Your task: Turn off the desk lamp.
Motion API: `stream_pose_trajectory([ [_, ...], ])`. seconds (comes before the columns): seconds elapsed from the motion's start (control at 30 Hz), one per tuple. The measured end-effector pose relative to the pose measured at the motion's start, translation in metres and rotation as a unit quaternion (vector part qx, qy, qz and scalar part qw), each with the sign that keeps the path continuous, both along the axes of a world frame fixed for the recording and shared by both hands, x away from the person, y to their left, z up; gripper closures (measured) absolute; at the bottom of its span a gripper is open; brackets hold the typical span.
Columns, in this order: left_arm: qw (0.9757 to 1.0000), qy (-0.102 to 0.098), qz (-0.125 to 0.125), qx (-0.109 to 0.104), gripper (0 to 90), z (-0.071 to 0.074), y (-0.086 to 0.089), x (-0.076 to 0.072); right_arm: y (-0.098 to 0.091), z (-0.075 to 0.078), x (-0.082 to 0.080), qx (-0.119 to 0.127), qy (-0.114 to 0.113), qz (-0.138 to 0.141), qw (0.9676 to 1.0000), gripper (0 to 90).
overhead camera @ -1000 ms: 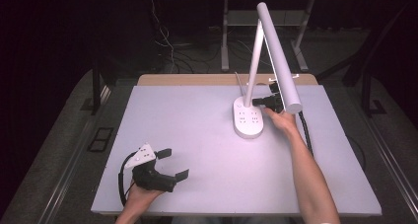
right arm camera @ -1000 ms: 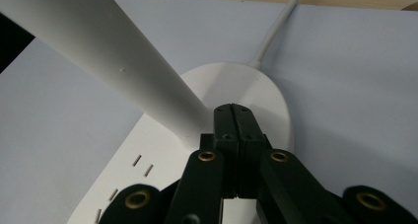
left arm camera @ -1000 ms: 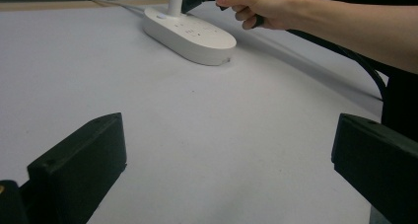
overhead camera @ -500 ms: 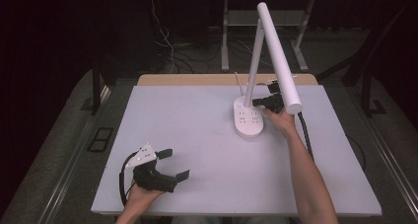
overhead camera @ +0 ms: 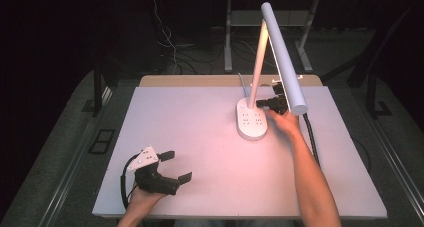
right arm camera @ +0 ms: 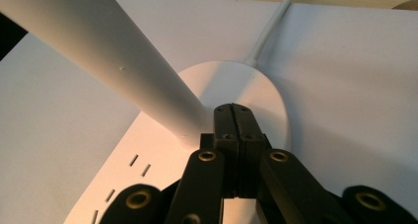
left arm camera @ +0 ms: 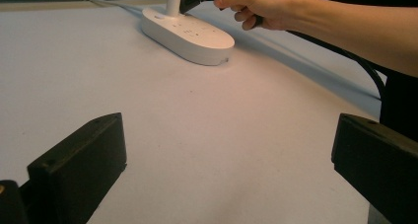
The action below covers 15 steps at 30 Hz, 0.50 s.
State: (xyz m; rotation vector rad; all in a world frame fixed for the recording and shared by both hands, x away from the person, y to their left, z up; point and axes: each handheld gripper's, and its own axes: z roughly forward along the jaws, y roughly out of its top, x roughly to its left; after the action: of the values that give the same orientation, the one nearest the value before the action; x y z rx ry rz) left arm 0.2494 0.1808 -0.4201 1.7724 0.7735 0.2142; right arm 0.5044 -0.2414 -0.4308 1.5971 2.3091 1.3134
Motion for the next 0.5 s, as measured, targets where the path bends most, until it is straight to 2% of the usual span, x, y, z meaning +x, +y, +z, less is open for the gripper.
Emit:
stream_pose_trajectory([
  [0.13,1.0000,0.001,-0.002,0.001,0.0,-0.0003,-0.0004,0.0001,0.0021,0.0006,-0.0012,-0.005,0.002,-0.010,0.9999,90.0],
  [0.5,1.0000,-0.001,0.000,0.000,0.0,0.0001,0.0003,-0.0003,0.0037,0.0012,-0.0027,-0.007,-0.004,-0.009,0.9999,90.0],
])
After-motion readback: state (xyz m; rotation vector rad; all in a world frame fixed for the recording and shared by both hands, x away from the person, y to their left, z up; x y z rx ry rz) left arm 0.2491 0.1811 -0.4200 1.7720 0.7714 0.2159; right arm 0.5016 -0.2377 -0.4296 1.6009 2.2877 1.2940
